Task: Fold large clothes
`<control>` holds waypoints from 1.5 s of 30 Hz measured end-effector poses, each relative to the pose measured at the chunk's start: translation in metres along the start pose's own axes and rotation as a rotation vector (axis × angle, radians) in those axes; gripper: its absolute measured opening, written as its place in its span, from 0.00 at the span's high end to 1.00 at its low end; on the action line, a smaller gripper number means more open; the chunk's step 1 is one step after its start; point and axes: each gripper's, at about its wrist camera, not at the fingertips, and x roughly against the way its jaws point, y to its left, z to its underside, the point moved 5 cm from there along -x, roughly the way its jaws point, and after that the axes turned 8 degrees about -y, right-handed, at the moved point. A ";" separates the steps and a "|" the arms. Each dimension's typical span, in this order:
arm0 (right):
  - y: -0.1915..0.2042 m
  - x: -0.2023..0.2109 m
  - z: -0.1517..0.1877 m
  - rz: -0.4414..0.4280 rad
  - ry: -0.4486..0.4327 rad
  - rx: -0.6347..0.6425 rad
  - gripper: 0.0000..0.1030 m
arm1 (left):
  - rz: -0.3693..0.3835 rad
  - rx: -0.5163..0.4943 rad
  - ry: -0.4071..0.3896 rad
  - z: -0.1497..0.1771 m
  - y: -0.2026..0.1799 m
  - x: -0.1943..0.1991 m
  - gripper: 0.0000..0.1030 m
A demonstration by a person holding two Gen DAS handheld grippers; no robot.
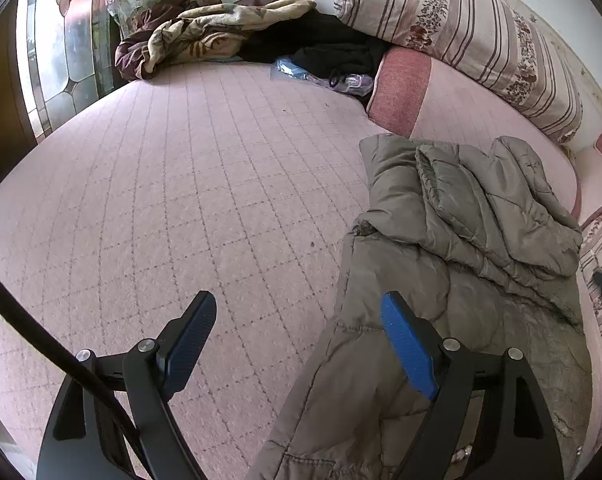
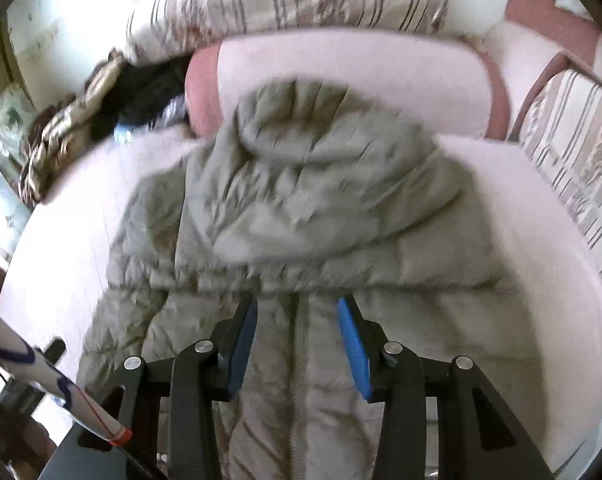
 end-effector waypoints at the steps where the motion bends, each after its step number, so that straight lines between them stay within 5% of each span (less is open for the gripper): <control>1: -0.005 0.005 -0.010 0.023 -0.032 -0.001 0.56 | 0.000 -0.001 -0.001 0.000 -0.001 0.000 0.19; 8: -0.023 -0.044 -0.066 0.149 -0.099 -0.055 0.55 | -0.009 -0.041 0.008 0.002 -0.009 -0.004 0.19; 14: 0.000 -0.153 -0.019 0.112 0.145 -0.010 0.54 | -0.003 -0.073 0.003 0.001 -0.016 -0.008 0.19; 17: 0.014 -0.156 -0.018 0.174 0.104 0.120 0.54 | -0.002 -0.089 0.007 0.002 -0.020 -0.010 0.19; 19: 0.017 -0.146 -0.026 0.174 0.095 0.143 0.54 | 0.000 -0.103 0.008 0.003 -0.022 -0.009 0.19; 24: 0.036 -0.088 -0.042 0.133 -0.087 0.142 0.50 | -0.007 -0.102 -0.014 0.001 -0.020 -0.003 0.19; 28: 0.065 -0.089 -0.018 0.100 -0.023 0.185 0.49 | -0.016 -0.098 -0.009 0.001 -0.018 -0.002 0.19; 33: 0.064 -0.049 0.011 0.079 -0.056 0.243 0.49 | -0.030 -0.091 -0.030 0.000 -0.013 0.009 0.19; 38: 0.021 0.004 0.052 0.104 -0.054 0.250 0.45 | -0.053 -0.112 -0.041 0.003 -0.014 0.014 0.19; 45: -0.100 0.074 0.096 0.186 -0.025 0.033 0.33 | -0.056 -0.073 -0.067 0.020 -0.006 0.036 0.19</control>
